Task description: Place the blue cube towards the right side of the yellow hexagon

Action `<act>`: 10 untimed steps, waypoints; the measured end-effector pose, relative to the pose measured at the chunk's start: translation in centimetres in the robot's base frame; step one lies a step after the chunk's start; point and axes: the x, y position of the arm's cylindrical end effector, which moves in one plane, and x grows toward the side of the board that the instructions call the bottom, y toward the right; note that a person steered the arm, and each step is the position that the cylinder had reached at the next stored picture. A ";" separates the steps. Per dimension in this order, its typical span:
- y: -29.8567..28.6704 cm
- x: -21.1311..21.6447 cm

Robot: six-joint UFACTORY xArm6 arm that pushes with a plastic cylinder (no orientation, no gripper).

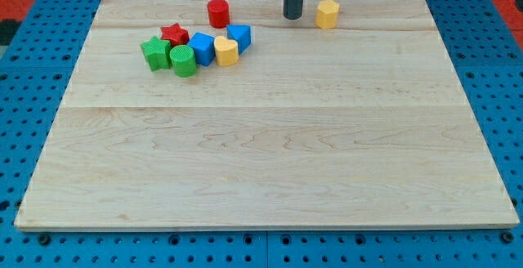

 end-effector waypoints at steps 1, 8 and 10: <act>-0.6 -0.3; -23.6 10.0; -15.3 7.4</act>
